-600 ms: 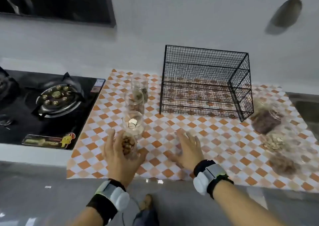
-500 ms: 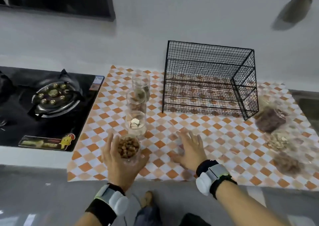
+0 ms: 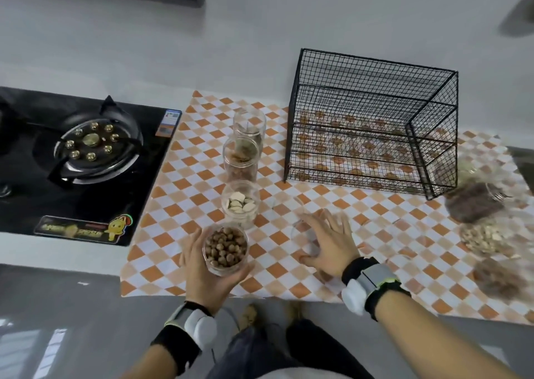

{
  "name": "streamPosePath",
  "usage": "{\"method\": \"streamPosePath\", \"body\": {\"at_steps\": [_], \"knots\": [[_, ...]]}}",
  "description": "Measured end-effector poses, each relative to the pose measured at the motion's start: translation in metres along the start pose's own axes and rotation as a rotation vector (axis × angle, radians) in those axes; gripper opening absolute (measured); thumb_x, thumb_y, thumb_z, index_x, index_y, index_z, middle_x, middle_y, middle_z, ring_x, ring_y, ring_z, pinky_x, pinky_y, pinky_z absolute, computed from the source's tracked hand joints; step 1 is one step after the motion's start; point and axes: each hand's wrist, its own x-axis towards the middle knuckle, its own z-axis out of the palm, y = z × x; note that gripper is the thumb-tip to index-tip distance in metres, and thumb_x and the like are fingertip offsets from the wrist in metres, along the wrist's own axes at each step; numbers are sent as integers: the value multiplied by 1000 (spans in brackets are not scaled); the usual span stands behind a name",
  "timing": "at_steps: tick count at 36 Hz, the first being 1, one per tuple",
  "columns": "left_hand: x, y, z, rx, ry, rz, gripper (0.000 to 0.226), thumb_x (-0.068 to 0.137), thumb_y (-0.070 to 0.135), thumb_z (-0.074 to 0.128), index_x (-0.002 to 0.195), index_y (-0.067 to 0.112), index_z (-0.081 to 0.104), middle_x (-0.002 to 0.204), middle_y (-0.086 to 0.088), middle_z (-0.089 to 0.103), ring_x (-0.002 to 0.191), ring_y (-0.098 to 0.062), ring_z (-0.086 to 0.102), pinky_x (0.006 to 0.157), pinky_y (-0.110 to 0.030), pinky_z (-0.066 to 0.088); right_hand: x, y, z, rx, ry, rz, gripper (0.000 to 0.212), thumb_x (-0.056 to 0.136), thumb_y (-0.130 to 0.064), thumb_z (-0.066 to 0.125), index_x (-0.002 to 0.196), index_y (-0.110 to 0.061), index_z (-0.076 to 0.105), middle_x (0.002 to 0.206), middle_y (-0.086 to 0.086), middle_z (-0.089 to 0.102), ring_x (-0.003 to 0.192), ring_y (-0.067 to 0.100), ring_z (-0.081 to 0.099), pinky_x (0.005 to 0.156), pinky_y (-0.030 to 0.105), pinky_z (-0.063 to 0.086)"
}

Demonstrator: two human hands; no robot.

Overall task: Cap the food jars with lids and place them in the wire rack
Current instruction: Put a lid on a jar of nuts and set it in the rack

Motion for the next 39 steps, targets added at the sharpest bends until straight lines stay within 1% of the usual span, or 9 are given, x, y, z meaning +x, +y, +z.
{"method": "streamPosePath", "body": {"at_steps": [7,10,12,16,19,24,29,35,39], "knots": [[-4,7,0,-33,-1,-7,95,50,70,81,130,31,49,123,13,53,121,-26,49,101,-63,39,6,0,-1,-27,-20,-28,98,81,-66,66,158,-42,10,160,-6,39,157,27,9,121,56,-17],[-9,14,2,-74,3,-8,88,47,69,83,125,47,46,119,33,49,115,-21,49,98,-61,44,6,3,-1,-13,-34,-33,99,81,-65,66,159,-39,12,161,-1,37,157,25,10,120,51,-19],[-11,17,1,-110,5,-7,87,47,67,84,123,57,42,120,30,51,116,-25,51,96,-60,47,5,5,-1,5,-21,-37,99,79,-66,66,159,-38,14,160,2,37,156,26,13,121,49,-19],[-12,25,4,-223,-24,-1,90,53,54,91,129,49,43,124,2,60,117,-20,60,93,-53,54,-2,4,-9,103,38,-85,96,77,-65,66,156,-42,17,147,-8,46,143,22,35,124,45,6],[-10,28,9,-249,-92,10,97,56,43,95,137,31,43,130,-3,57,122,-21,60,95,-51,55,-10,0,-23,232,60,-120,94,79,-58,71,156,-41,19,139,-12,48,119,8,42,101,33,35],[-2,44,21,-198,-166,126,95,57,45,92,137,29,43,130,4,52,122,-16,56,99,-39,52,-19,-3,-42,247,63,-180,98,79,-49,75,157,-37,17,147,-6,43,127,16,41,102,32,40],[4,63,30,-135,-216,204,95,55,47,91,137,35,43,130,12,51,123,1,49,99,-11,41,-27,-10,-61,284,86,-237,100,77,-44,79,157,-36,20,151,-9,35,133,10,35,110,31,38],[10,70,42,-47,-251,241,96,55,50,91,137,28,47,129,11,50,120,-11,54,98,-33,51,-38,-11,-86,408,83,-259,101,73,-32,80,153,-49,20,144,-23,34,129,1,38,105,29,43],[12,74,45,-6,-253,269,97,54,52,89,137,34,43,127,14,48,116,-9,53,96,-34,52,-41,-11,-101,428,88,-268,101,74,-33,78,147,-61,14,153,-21,33,139,3,32,115,36,36]]}}
